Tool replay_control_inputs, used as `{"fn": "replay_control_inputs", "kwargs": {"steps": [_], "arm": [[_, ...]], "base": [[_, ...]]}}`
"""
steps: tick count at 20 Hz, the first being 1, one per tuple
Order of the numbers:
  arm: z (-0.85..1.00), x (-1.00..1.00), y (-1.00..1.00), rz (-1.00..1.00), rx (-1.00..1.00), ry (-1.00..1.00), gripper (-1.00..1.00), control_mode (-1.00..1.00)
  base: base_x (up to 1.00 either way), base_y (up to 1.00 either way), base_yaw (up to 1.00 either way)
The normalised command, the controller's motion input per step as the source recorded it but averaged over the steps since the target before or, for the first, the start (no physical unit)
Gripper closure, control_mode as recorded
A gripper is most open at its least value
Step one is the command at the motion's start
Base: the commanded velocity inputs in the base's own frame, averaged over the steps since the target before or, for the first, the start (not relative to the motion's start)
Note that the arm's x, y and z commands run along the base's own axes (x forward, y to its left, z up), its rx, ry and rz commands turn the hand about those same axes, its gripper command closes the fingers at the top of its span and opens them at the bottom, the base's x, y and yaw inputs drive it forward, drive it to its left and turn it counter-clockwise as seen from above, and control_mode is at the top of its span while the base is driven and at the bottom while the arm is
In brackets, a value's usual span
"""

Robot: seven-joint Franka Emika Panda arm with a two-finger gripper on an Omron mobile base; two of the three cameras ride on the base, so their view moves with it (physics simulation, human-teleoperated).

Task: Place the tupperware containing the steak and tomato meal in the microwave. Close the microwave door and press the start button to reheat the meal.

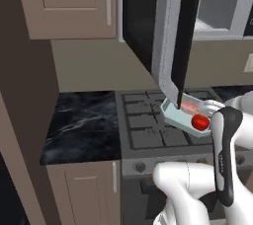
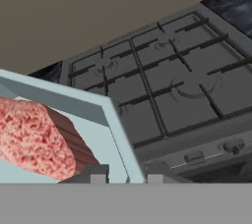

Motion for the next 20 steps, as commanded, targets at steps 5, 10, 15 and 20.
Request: {"fn": "replay_control_inputs", "kwargs": {"steps": [5,10,15,20], "arm": [[0.00,0.00,0.00,0.00,0.00,0.00,1.00,1.00],[0.00,0.00,0.00,0.00,0.00,0.00,1.00,1.00],[0.00,0.00,0.00,0.00,0.00,0.00,1.00,1.00],[0.00,0.05,0.00,0.01,0.00,0.00,1.00,-1.00]], "base": [[0.06,-0.53,0.37],[0.14,-0.04,0.18],[0.14,0.00,0.11],[0.07,0.00,0.04]]}}
